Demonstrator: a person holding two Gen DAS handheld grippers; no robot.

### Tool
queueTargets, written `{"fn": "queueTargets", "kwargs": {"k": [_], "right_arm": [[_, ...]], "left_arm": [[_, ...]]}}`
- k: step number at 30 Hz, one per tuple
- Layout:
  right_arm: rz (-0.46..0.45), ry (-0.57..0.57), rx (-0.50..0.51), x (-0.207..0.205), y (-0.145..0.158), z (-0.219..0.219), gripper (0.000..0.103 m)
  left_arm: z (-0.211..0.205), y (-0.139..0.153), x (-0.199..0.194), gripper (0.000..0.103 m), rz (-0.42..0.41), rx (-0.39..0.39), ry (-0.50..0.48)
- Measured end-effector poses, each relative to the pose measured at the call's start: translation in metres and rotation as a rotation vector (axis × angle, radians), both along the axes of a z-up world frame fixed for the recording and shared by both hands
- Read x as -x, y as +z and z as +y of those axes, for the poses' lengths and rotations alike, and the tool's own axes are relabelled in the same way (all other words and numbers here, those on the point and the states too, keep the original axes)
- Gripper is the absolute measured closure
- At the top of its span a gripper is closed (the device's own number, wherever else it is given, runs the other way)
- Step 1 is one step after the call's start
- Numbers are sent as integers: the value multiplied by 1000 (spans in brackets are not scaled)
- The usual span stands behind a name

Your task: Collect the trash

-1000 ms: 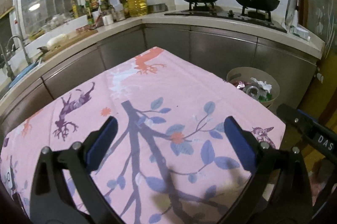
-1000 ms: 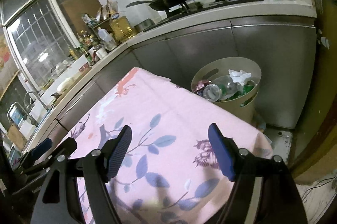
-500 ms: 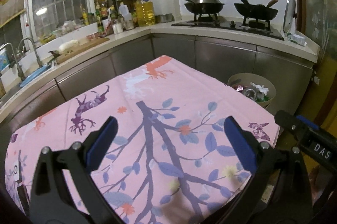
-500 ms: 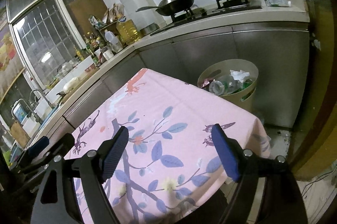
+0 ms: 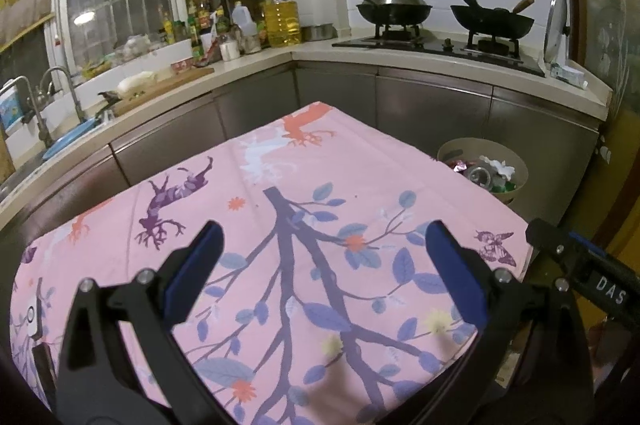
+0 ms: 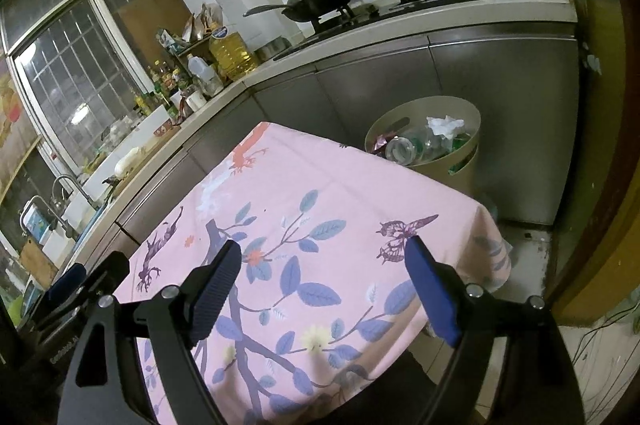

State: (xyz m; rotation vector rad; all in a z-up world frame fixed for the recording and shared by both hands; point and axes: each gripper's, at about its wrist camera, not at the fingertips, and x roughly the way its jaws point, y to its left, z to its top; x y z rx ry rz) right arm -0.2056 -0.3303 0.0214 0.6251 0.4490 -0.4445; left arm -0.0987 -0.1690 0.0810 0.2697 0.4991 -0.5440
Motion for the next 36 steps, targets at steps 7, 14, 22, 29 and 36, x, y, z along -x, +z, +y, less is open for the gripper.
{"fn": "queueTargets", "kwargs": {"k": [7, 14, 22, 29, 36], "right_arm": [[8, 9, -9, -5, -3, -5, 22], [19, 13, -10, -11, -5, -11, 22], [31, 2, -28, -11, -13, -23, 22], [22, -15, -20, -9, -18, -29, 22], [42, -13, -65, -19, -26, -36, 22]], "left_arm": [[-9, -6, -2, 6, 17, -30, -5], [-14, -11, -7, 6, 51, -36, -6], [-25, -20, -12, 6, 107, -49, -15], [-34, -29, -11, 6, 96, -89, 0], [-31, -38, -17, 6, 122, -112, 23]]}}
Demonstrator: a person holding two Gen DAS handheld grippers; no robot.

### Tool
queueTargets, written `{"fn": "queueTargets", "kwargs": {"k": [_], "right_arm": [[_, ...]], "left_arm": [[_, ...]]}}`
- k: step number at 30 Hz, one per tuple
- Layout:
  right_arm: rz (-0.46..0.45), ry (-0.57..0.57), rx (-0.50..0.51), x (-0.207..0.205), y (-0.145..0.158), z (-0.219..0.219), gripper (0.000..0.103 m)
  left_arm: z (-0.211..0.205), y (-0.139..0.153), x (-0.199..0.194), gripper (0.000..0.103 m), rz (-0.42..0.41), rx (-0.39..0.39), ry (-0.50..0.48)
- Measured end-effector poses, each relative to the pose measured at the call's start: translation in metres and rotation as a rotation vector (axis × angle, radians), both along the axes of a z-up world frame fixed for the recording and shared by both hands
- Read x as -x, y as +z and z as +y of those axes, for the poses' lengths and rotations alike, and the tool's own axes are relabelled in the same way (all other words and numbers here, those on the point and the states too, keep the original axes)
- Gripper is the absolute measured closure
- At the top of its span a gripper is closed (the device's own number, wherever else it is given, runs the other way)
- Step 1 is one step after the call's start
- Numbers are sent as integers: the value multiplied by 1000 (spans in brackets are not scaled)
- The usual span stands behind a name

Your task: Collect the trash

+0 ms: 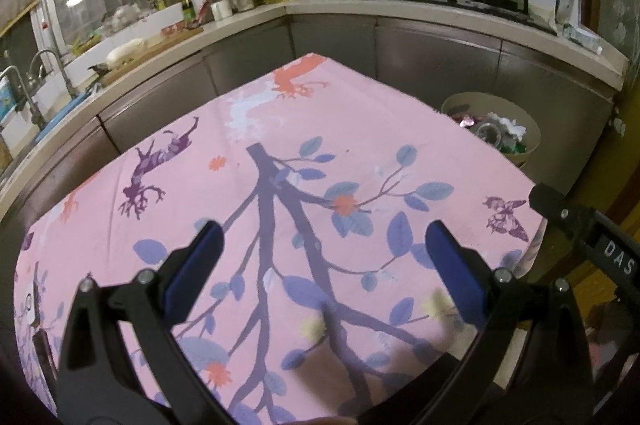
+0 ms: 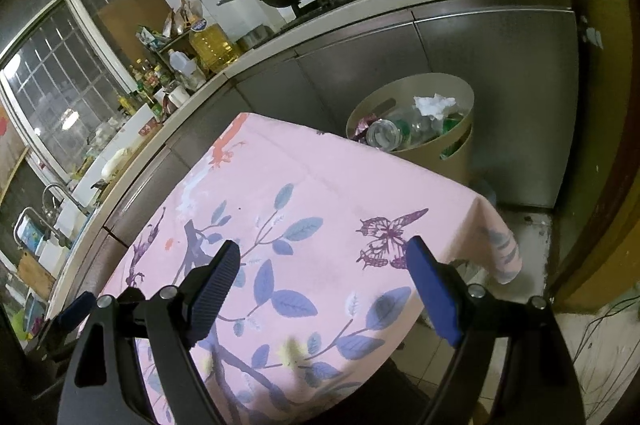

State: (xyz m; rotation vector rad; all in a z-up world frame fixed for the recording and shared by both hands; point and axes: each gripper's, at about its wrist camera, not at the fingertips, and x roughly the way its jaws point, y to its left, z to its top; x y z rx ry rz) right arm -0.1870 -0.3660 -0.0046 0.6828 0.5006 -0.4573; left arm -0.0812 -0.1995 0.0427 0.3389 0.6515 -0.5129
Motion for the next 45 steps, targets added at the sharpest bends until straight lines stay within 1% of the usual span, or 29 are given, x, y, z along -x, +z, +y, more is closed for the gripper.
{"fn": "queueTargets", "kwargs": {"k": [12, 17, 20, 26, 33, 45], "right_arm": [[40, 29, 6, -17, -10, 3, 22], [49, 40, 1, -21, -14, 2, 22], [53, 44, -1, -22, -15, 1, 22], [56, 48, -12, -23, -19, -3, 22], [49, 48, 4, -24, -19, -2, 22], [47, 63, 5, -26, -22, 1, 22]], "left_arm": [[-3, -11, -4, 6, 1, -30, -20], [-4, -15, -7, 6, 11, -35, -22], [-4, -19, -9, 6, 32, -46, -16], [-4, -21, -11, 6, 34, -46, -15], [-4, -26, -13, 6, 60, -46, -3], [-3, -31, -15, 6, 71, -58, 5]]}}
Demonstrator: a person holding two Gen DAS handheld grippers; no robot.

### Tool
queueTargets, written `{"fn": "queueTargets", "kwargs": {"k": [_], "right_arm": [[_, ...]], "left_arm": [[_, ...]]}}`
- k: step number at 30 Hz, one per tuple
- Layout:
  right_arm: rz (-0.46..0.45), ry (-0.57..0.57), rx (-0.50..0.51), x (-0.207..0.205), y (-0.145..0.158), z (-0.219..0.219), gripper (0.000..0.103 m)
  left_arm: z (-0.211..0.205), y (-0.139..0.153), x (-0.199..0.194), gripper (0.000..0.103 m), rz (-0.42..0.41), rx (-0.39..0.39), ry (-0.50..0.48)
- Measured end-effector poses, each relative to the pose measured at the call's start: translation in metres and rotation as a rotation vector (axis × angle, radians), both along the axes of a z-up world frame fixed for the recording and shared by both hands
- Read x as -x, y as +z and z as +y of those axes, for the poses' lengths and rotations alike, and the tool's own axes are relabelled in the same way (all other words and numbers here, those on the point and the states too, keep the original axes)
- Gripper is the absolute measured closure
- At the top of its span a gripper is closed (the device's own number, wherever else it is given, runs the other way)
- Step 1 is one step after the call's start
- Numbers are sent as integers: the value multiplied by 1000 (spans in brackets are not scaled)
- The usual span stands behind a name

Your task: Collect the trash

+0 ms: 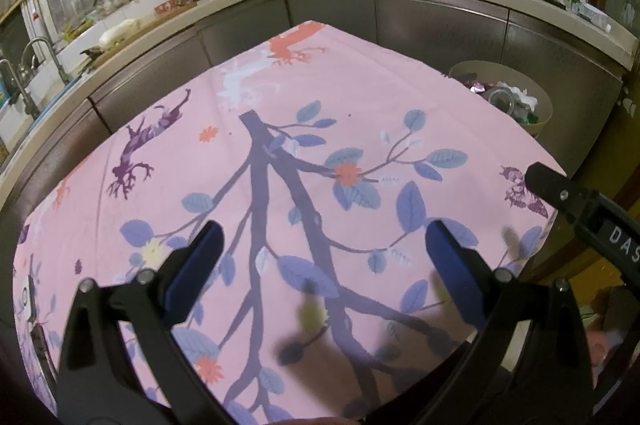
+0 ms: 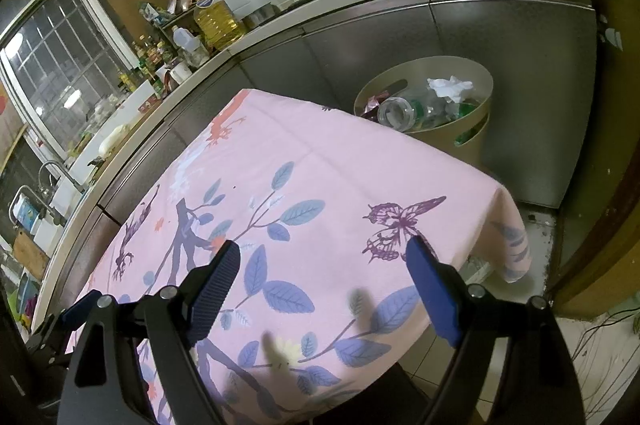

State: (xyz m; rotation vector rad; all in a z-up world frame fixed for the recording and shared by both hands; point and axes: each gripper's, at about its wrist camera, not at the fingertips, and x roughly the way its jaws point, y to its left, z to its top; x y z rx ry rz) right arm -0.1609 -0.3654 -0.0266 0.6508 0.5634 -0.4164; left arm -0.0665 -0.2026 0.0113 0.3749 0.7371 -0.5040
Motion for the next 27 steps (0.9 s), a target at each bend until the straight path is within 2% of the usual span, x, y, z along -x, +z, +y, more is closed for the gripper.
{"fn": "queueTargets", "kwargs": {"k": [27], "right_arm": [[-20, 46, 33, -2, 8, 1, 22]], "left_arm": [[6, -5, -2, 6, 12, -9, 14]]}}
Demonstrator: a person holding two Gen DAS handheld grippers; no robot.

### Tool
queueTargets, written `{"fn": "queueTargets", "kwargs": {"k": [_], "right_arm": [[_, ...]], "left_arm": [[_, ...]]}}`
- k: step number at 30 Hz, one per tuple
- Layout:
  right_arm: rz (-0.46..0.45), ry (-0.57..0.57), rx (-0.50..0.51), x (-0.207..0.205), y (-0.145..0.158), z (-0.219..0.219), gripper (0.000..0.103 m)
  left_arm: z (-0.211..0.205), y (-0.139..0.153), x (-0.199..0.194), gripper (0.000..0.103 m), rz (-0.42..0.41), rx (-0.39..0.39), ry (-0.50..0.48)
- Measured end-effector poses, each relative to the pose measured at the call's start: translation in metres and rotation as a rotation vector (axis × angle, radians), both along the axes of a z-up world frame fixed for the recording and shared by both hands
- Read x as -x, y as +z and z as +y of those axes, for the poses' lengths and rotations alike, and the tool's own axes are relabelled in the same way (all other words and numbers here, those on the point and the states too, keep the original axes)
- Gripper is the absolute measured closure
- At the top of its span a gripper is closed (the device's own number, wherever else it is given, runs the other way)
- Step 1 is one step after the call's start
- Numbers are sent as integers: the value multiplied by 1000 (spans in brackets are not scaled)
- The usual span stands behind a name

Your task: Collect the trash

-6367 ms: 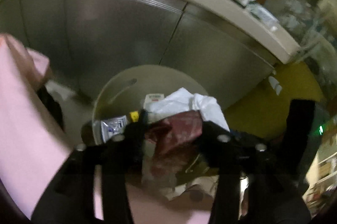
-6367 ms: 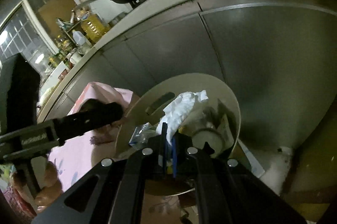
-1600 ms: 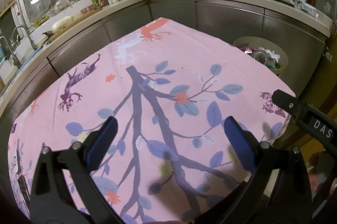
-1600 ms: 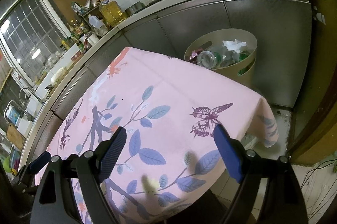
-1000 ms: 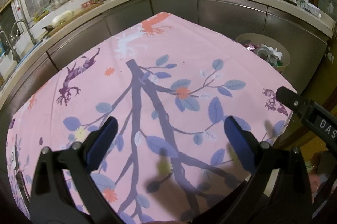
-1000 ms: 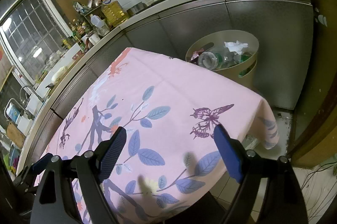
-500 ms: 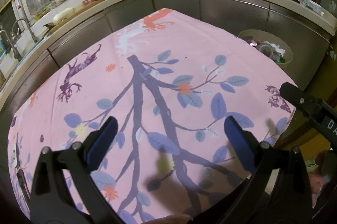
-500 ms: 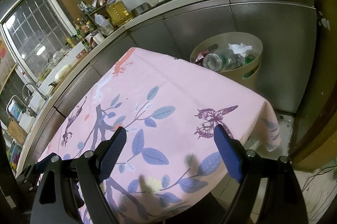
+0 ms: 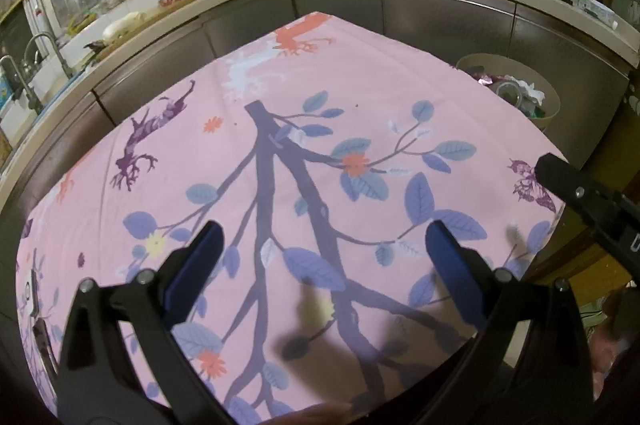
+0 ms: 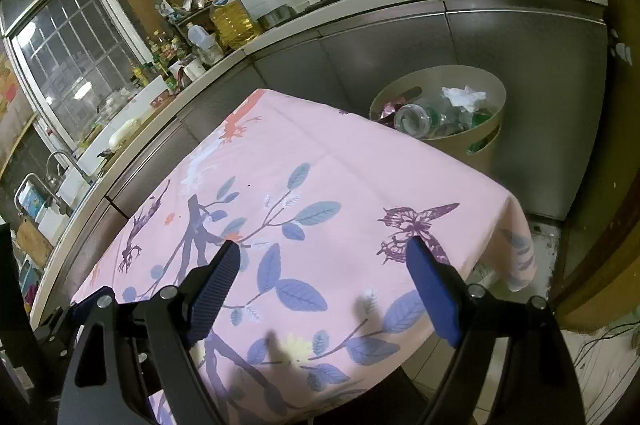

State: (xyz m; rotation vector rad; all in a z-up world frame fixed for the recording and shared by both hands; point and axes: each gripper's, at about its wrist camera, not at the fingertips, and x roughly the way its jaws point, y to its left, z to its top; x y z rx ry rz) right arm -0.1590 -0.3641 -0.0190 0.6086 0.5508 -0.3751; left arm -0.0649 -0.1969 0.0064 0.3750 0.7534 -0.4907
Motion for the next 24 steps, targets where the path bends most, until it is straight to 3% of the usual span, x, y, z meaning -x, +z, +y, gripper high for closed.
{"fn": "queueTargets", "kwargs": {"k": [24], "right_arm": [[-23, 16, 35, 2, 8, 5, 22]], "left_arm": [[5, 0, 0, 6, -14, -7, 7]]}}
